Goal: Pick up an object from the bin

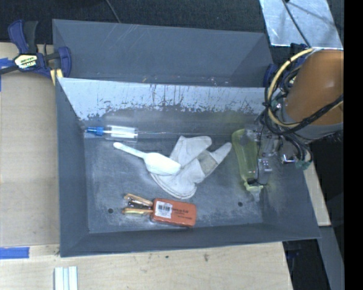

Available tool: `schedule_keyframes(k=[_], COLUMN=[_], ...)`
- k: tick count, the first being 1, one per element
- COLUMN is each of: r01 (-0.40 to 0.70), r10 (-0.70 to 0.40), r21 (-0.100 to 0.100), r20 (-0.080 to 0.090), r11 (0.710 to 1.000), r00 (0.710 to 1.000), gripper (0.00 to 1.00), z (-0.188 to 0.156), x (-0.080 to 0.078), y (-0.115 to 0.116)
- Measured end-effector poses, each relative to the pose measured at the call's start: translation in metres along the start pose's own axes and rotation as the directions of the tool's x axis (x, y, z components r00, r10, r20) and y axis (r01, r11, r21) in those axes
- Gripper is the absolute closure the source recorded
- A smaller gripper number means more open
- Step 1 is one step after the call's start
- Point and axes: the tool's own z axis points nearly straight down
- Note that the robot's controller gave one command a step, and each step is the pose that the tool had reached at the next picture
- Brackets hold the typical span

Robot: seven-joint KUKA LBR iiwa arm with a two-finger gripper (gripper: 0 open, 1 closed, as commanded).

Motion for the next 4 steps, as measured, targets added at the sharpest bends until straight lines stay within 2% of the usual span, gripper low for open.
schedule_keyframes(k=[1,2,3,4], r01=[0.003,-0.013,-0.015,-0.025], r10=[-0.003,0.013,0.015,0.025], r21=[0.001,0.001,-0.005,0.002], r20=[0.007,0.009,0.008,0.007], r11=[1.000,1.000,1.000,1.000], r00=[1.000,1.000,1.000,1.000], gripper=[0.00,0.00,0.00,0.00], z=[-0.005,-0.017,-0.024,-0.028], x=[-0.001,-0.006,-0.050,-0.061], y=[0.000,0.062,0.074,0.070])
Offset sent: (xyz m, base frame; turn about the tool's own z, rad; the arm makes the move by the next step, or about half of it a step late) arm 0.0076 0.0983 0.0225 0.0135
